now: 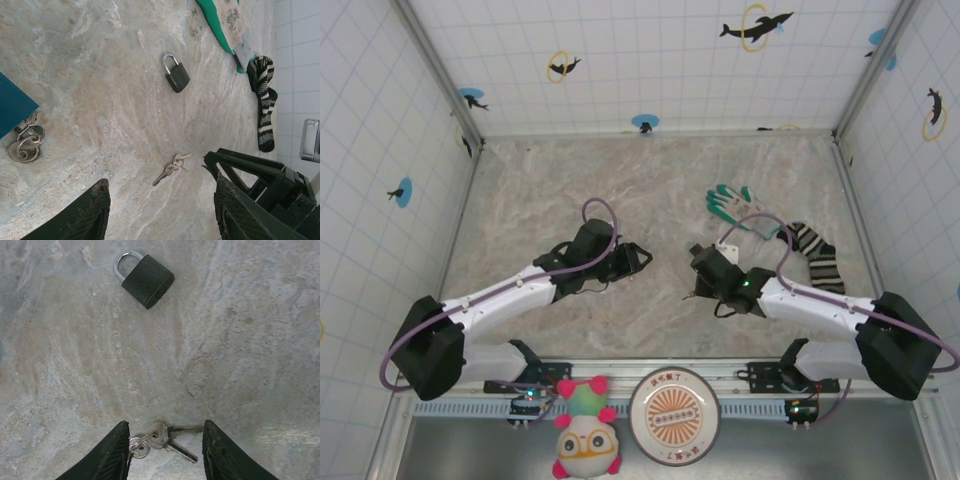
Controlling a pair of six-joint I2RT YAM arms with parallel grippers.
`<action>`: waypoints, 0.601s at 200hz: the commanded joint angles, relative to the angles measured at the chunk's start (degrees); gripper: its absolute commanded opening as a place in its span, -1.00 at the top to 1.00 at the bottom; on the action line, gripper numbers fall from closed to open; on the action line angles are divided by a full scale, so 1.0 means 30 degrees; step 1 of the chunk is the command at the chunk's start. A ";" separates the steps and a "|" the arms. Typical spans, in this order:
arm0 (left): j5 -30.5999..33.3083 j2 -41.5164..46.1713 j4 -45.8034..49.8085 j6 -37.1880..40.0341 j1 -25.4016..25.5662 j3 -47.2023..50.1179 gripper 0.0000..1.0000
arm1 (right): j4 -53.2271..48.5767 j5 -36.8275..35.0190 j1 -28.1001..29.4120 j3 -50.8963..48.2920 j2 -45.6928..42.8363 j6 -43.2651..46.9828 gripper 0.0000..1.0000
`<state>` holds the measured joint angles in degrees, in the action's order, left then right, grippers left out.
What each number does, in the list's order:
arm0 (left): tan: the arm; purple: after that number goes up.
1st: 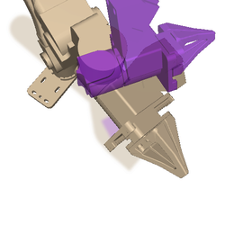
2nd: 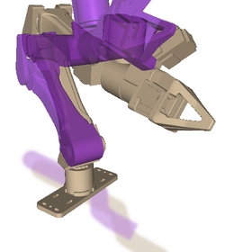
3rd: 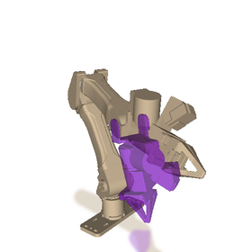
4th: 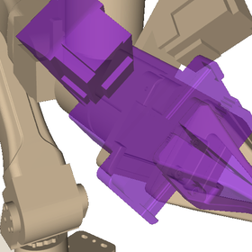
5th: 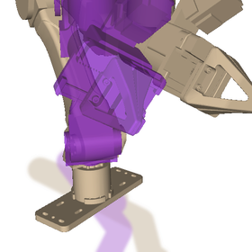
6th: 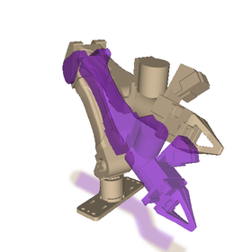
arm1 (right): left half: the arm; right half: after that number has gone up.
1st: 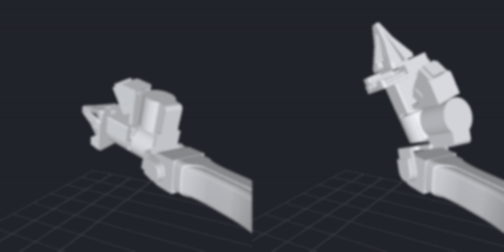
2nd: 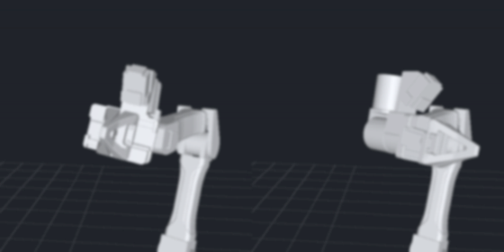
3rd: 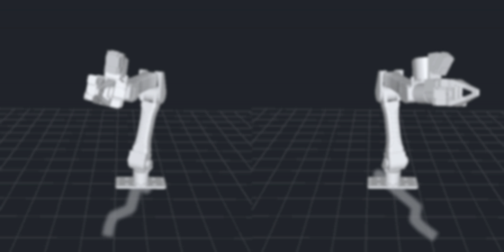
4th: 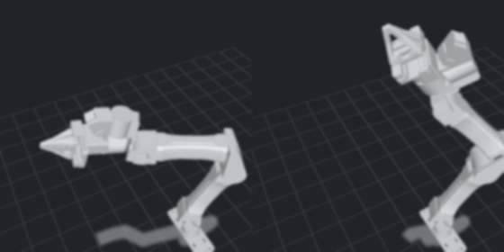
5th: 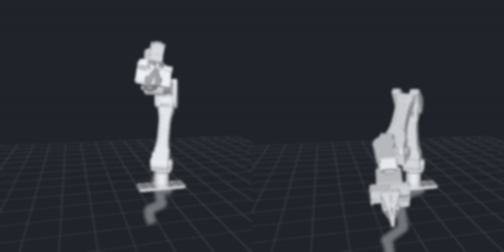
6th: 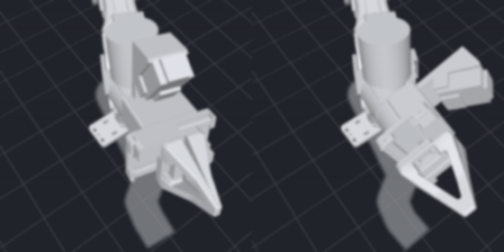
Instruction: Unlock with the key
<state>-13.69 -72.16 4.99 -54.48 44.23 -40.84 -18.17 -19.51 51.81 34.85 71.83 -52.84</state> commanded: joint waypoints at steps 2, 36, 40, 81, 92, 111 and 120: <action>-0.0211 -0.0172 -0.0494 -0.0136 0.0169 0.0144 -0.13 | -0.0248 -0.0360 0.0321 0.0903 0.0784 -0.0701 0.16; -0.0152 -0.0088 -0.0493 -0.0233 0.0199 0.0335 -0.13 | 0.0312 -0.0230 0.0551 0.1343 0.1971 -0.0911 0.14; -0.0152 -0.0063 -0.0498 -0.0255 0.0192 0.0365 -0.13 | 0.0358 -0.0214 0.0542 0.1382 0.2142 -0.0931 0.13; -0.0108 -0.0058 -0.0493 -0.0274 0.0199 0.0452 -0.13 | 0.0701 0.0266 0.0599 0.2036 0.3507 -0.0921 0.21; -0.0102 -0.0058 -0.0471 -0.0272 0.0199 0.0457 -0.13 | 0.0716 0.0370 0.0600 0.2152 0.3751 -0.0888 0.25; -0.0065 -0.0058 -0.0429 -0.0284 0.0199 0.0423 -0.13 | 0.0794 0.0553 0.0630 0.2162 0.3945 -0.0956 0.29; -0.0073 -0.0087 -0.0427 -0.0286 0.0199 0.0428 -0.13 | 0.0788 0.0611 0.0659 0.2181 0.3976 -0.0974 0.28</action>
<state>-13.91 -72.27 4.16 -54.50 44.38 -39.94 -16.19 -17.91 53.30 39.48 82.85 -54.87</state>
